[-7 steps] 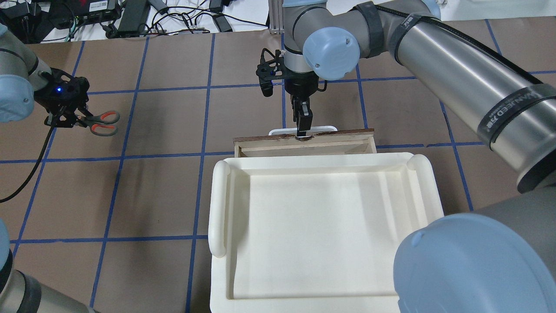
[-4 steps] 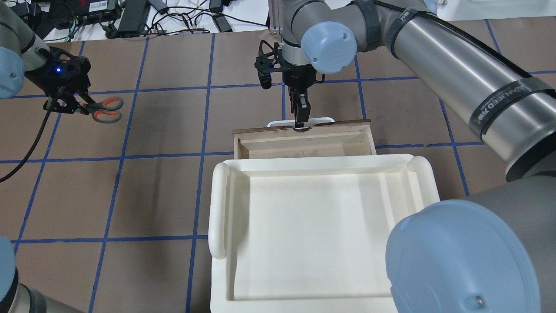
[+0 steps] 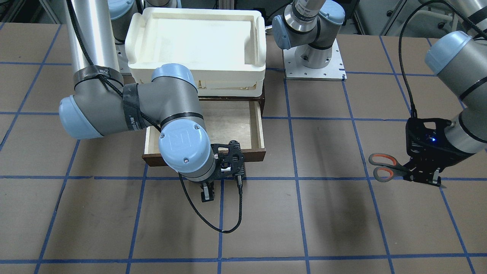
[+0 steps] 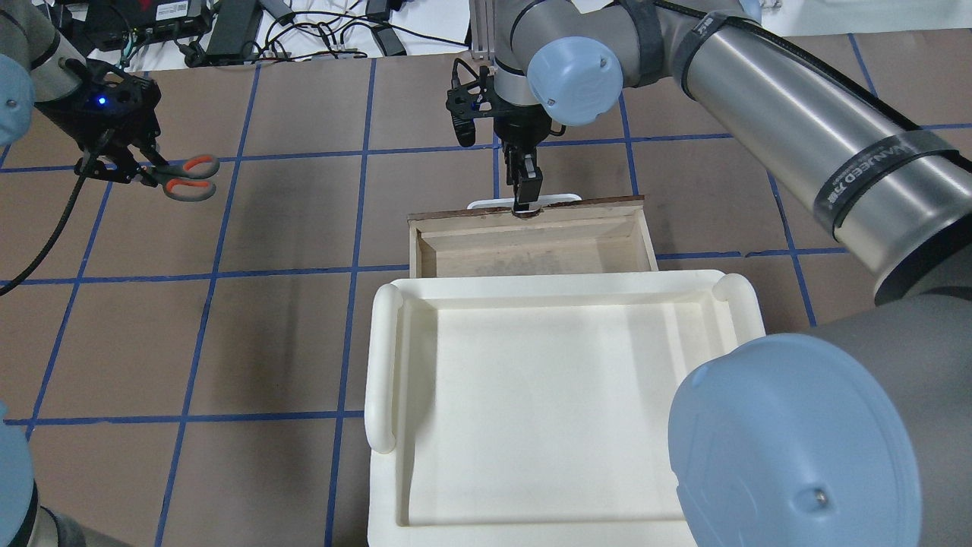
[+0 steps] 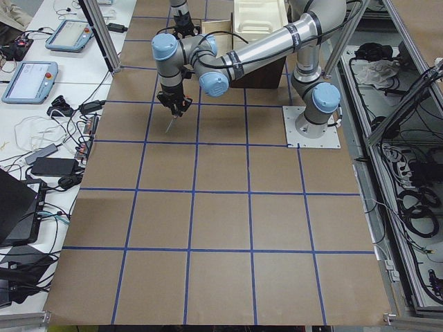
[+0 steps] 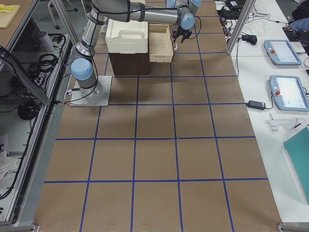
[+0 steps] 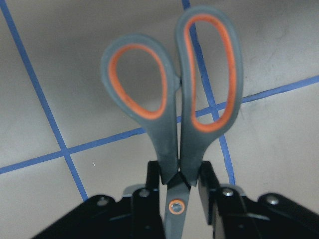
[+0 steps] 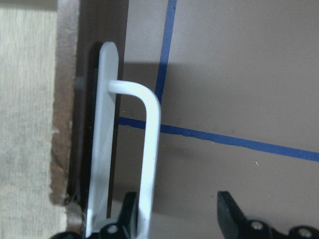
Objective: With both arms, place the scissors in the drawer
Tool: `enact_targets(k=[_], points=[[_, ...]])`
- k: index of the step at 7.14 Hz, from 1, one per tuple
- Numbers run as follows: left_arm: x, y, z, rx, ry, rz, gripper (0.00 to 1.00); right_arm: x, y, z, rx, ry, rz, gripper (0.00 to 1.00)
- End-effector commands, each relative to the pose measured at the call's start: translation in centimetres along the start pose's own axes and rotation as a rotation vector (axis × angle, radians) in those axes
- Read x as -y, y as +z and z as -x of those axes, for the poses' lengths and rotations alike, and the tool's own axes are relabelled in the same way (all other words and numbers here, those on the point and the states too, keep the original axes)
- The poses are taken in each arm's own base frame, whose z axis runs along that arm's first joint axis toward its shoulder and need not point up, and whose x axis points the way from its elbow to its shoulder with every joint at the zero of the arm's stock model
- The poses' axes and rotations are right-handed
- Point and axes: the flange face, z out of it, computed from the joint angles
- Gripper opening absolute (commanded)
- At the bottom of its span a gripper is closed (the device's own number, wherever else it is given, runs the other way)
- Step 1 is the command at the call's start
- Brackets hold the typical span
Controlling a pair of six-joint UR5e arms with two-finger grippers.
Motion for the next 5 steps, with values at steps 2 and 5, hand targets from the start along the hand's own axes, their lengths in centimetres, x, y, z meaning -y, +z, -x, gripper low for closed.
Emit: enact_targets(k=[2,5], points=[[2.6,-1.5,0.0,-0.007,0.035,-0.007,0.01,-0.3,-0.2,-1.5,-0.021,-0.004,-0.005,0.62],[4.8,-2.7,-0.1,-0.014,0.017,-0.019,0.0,-0.2,-0.5,-1.3,-0.019,0.013,-0.006,0.88]])
